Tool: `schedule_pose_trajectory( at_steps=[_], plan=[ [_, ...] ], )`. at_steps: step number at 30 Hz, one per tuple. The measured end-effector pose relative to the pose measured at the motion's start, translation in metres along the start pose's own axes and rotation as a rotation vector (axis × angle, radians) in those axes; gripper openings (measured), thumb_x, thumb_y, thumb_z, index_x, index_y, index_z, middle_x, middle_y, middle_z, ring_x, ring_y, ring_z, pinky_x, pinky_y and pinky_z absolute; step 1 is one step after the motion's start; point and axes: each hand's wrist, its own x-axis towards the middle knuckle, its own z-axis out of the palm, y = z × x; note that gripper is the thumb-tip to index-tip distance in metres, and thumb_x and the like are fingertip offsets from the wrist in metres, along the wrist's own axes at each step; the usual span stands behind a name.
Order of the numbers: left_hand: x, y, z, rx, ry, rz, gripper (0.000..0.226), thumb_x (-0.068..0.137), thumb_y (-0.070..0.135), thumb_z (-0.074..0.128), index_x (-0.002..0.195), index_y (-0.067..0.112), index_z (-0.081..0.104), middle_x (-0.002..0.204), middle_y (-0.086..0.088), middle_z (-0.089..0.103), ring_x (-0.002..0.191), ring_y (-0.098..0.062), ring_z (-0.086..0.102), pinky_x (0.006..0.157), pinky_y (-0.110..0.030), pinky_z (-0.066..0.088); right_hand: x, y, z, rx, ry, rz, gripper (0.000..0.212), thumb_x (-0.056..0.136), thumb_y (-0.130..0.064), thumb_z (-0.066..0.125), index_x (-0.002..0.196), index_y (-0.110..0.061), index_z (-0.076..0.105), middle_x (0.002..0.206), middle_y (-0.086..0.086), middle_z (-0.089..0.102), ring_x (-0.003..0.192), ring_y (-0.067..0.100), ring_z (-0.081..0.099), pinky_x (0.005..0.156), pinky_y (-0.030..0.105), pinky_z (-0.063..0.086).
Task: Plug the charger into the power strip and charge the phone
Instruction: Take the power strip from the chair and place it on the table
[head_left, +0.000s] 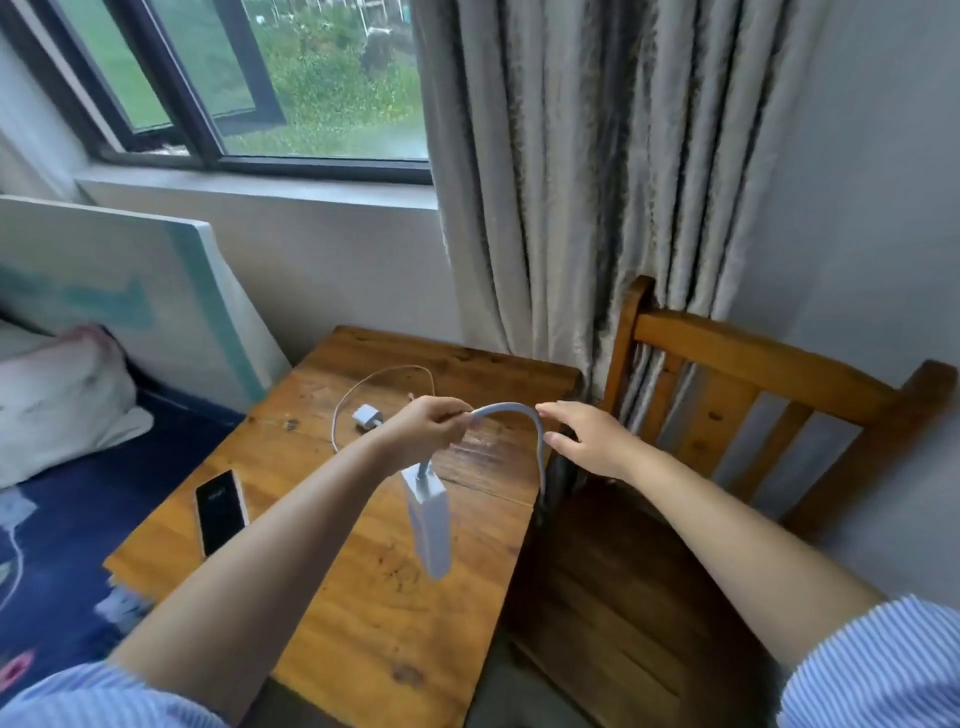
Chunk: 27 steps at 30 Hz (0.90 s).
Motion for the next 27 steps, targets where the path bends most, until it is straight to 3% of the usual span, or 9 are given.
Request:
schedule_pose_trajectory(
  at_steps=[5, 8, 11, 14, 17, 19, 22, 24, 27],
  plan=[
    [-0.038, -0.037, -0.014, -0.021, -0.045, -0.07, 0.022, 0.093, 0.008, 0.045, 0.094, -0.002, 0.066, 0.059, 0.002, 0.048, 0.057, -0.009, 0.038, 0.053, -0.016, 0.034, -0.011, -0.037, 0.039, -0.096, -0.112, -0.06, 0.029, 0.095, -0.026, 0.041, 0.115, -0.009, 0.054, 0.117, 0.011, 0.06, 0.105, 0.025, 0.054, 0.085, 0.032, 0.044],
    [-0.047, -0.064, -0.022, 0.029, -0.063, -0.114, 0.023, 0.093, 0.011, 0.046, 0.098, 0.001, 0.066, 0.061, 0.005, 0.05, 0.056, -0.007, 0.039, 0.043, -0.004, 0.033, -0.007, -0.049, 0.061, -0.101, -0.183, -0.077, 0.025, 0.096, -0.024, 0.039, 0.102, -0.006, 0.057, 0.101, 0.012, 0.06, 0.092, 0.025, 0.055, 0.075, 0.03, 0.042],
    [-0.05, -0.097, -0.031, 0.081, -0.083, -0.162, 0.024, 0.094, 0.015, 0.045, 0.099, 0.004, 0.066, 0.063, 0.008, 0.051, 0.057, -0.006, 0.04, 0.048, -0.007, 0.036, 0.004, -0.062, 0.087, -0.032, -0.225, -0.014, 0.024, 0.097, -0.025, 0.038, 0.094, -0.007, 0.053, 0.079, 0.003, 0.053, 0.073, 0.02, 0.049, 0.059, 0.027, 0.037],
    [-0.045, -0.121, -0.043, 0.111, -0.113, -0.178, 0.024, 0.094, 0.018, 0.045, 0.1, 0.007, 0.066, 0.064, 0.008, 0.051, 0.056, -0.008, 0.039, 0.053, -0.02, 0.033, 0.019, -0.071, 0.109, 0.044, -0.214, 0.041, 0.02, 0.097, -0.026, 0.036, 0.083, -0.014, 0.045, 0.074, 0.0, 0.049, 0.074, 0.021, 0.048, 0.064, 0.031, 0.035],
    [-0.034, -0.139, -0.056, 0.183, -0.117, -0.101, 0.024, 0.093, 0.02, 0.047, 0.096, 0.006, 0.067, 0.063, 0.008, 0.052, 0.055, -0.008, 0.04, 0.049, -0.015, 0.033, 0.032, -0.077, 0.124, 0.075, -0.196, 0.051, 0.022, 0.097, -0.025, 0.034, 0.08, -0.022, 0.048, 0.072, -0.009, 0.049, 0.079, 0.018, 0.048, 0.069, 0.029, 0.034],
    [-0.026, -0.148, -0.061, 0.2, -0.113, -0.033, 0.022, 0.091, 0.017, 0.051, 0.097, 0.003, 0.067, 0.07, -0.001, 0.056, 0.063, -0.013, 0.045, 0.048, -0.015, 0.032, 0.038, -0.079, 0.127, 0.083, -0.168, 0.088, 0.029, 0.097, -0.027, 0.035, 0.073, -0.031, 0.051, 0.069, -0.016, 0.046, 0.073, 0.011, 0.048, 0.065, 0.026, 0.034],
    [-0.018, -0.172, -0.06, 0.184, -0.169, 0.012, 0.026, 0.088, 0.015, 0.056, 0.109, 0.002, 0.061, 0.092, -0.007, 0.057, 0.088, -0.017, 0.05, 0.064, -0.02, 0.032, 0.045, -0.074, 0.128, 0.096, -0.105, 0.214, 0.032, 0.095, -0.026, 0.04, 0.07, -0.017, 0.058, 0.064, -0.006, 0.048, 0.065, 0.014, 0.047, 0.056, 0.027, 0.033],
    [-0.016, -0.197, -0.056, 0.208, -0.198, -0.035, 0.041, 0.086, 0.018, 0.06, 0.123, 0.003, 0.052, 0.114, -0.01, 0.058, 0.109, -0.021, 0.051, 0.087, -0.025, 0.038, 0.045, -0.071, 0.132, 0.081, -0.099, 0.316, 0.028, 0.093, -0.02, 0.045, 0.065, -0.02, 0.05, 0.062, -0.005, 0.046, 0.062, 0.014, 0.046, 0.053, 0.025, 0.033],
    [-0.013, -0.24, -0.049, 0.366, -0.309, -0.133, 0.067, 0.082, 0.025, 0.064, 0.138, 0.009, 0.031, 0.143, -0.011, 0.04, 0.132, -0.025, 0.036, 0.107, -0.035, 0.032, 0.05, -0.066, 0.152, 0.0, -0.17, 0.42, 0.015, 0.088, -0.014, 0.049, 0.073, -0.018, 0.052, 0.066, -0.007, 0.047, 0.06, 0.008, 0.045, 0.05, 0.019, 0.035]
  ],
)
